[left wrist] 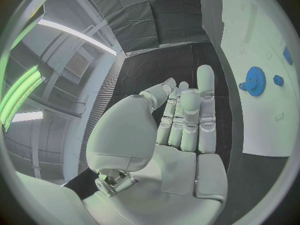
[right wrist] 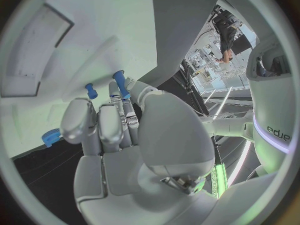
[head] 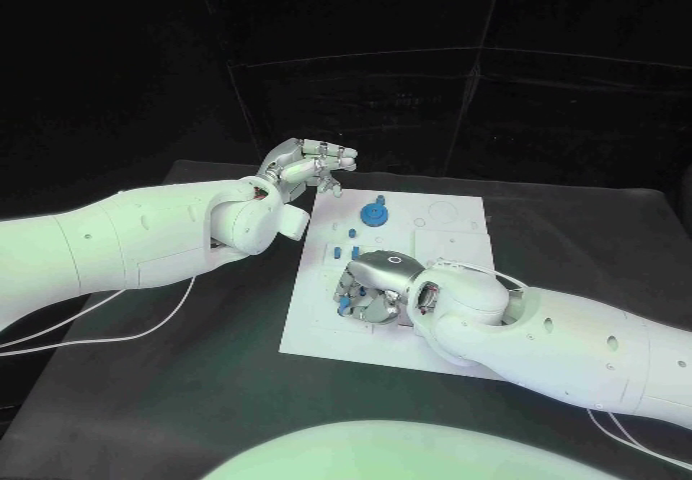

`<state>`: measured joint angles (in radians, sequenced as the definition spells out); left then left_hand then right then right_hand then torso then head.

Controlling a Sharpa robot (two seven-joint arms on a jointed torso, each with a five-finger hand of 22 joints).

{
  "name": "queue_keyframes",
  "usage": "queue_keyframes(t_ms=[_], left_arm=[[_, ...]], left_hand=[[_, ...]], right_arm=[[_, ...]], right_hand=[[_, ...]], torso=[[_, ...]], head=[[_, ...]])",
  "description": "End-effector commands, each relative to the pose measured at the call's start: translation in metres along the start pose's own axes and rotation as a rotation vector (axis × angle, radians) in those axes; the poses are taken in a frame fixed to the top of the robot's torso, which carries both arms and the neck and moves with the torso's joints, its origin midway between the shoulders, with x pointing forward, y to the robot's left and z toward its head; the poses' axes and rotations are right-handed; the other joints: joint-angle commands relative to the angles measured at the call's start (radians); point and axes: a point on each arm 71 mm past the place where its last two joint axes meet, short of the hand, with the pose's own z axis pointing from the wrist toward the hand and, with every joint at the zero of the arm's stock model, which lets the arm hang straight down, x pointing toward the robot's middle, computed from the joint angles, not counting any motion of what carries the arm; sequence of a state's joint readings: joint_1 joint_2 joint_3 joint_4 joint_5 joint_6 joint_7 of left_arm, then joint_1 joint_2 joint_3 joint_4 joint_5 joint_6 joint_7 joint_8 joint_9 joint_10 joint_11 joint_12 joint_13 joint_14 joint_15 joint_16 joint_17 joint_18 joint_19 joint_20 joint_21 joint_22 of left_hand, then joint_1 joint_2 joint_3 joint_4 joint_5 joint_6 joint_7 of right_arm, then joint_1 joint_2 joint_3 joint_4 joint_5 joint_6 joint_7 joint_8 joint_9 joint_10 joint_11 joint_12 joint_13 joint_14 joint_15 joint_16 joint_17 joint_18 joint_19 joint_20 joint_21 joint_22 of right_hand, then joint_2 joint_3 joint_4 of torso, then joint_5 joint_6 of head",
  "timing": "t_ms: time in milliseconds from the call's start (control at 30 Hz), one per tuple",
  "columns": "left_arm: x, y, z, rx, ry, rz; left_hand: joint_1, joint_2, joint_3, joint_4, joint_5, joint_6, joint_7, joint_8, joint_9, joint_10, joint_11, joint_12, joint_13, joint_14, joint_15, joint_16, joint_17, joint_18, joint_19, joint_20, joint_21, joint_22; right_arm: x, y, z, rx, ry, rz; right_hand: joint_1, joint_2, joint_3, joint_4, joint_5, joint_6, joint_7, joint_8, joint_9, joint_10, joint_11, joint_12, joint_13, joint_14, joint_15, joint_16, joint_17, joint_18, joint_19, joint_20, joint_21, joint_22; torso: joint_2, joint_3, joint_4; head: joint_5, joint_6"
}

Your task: Assemble the parts on the task board

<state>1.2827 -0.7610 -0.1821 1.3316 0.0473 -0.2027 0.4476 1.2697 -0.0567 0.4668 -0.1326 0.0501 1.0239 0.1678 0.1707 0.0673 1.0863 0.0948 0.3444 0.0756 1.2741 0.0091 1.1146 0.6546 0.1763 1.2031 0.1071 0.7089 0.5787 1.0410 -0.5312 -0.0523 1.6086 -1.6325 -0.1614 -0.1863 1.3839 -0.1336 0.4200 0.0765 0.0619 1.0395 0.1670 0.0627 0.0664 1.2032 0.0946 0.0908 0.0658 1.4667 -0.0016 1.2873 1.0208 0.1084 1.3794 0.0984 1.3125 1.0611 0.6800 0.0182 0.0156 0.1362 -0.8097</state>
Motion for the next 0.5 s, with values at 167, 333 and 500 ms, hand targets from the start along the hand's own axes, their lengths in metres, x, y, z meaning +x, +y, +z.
queue_keyframes(t_ms=[167,333,500], left_arm=[[0.0014,-0.0017,0.0004,0.009,0.011,-0.003],[0.0011,-0.0017,0.0002,0.009,0.011,-0.004],[0.0008,-0.0017,0.0,0.007,0.011,-0.003]], left_hand=[[-0.007,0.003,-0.004,0.0,0.005,-0.003,0.001,-0.002,0.0,-0.006,-0.002,0.006,0.0,-0.011,0.0,0.003,-0.003,0.007,-0.002,0.002,-0.006,-0.001],[-0.007,0.003,-0.004,0.0,0.005,-0.003,0.001,-0.002,0.0,-0.006,-0.002,0.006,0.0,-0.011,0.0,0.003,-0.003,0.007,-0.002,0.002,-0.006,-0.001],[-0.005,0.003,-0.004,-0.002,0.005,-0.003,0.001,-0.002,0.0,-0.006,-0.002,0.007,0.0,-0.012,0.0,0.003,-0.003,0.007,-0.002,0.002,-0.007,-0.001]], right_arm=[[-0.0007,0.0043,0.0014,-0.025,-0.005,0.002],[-0.0033,0.0042,0.0002,-0.026,-0.047,0.004],[-0.009,0.006,-0.0045,-0.052,-0.147,0.026]], right_hand=[[-0.022,-0.014,-0.024,0.004,0.007,-0.028,-0.001,-0.002,-0.002,-0.025,0.0,-0.012,-0.001,0.013,0.007,-0.001,-0.004,-0.013,-0.003,0.011,0.0,-0.005],[-0.025,-0.018,-0.035,0.003,0.008,-0.042,0.0,-0.002,-0.001,-0.042,0.003,-0.017,-0.002,0.012,0.009,-0.001,-0.004,-0.011,-0.008,0.013,-0.004,-0.013],[-0.031,-0.028,-0.064,0.0,0.013,-0.081,-0.001,-0.001,-0.002,-0.069,0.005,-0.014,0.0,0.001,0.011,-0.013,-0.028,-0.006,-0.023,0.015,-0.017,-0.037]], torso=[[-0.001,0.0,0.0],[-0.001,0.0001,0.0001],[-0.001,0.0004,0.0004]], head=[[-0.003,0.001],[-0.003,0.002],[-0.004,0.004]])
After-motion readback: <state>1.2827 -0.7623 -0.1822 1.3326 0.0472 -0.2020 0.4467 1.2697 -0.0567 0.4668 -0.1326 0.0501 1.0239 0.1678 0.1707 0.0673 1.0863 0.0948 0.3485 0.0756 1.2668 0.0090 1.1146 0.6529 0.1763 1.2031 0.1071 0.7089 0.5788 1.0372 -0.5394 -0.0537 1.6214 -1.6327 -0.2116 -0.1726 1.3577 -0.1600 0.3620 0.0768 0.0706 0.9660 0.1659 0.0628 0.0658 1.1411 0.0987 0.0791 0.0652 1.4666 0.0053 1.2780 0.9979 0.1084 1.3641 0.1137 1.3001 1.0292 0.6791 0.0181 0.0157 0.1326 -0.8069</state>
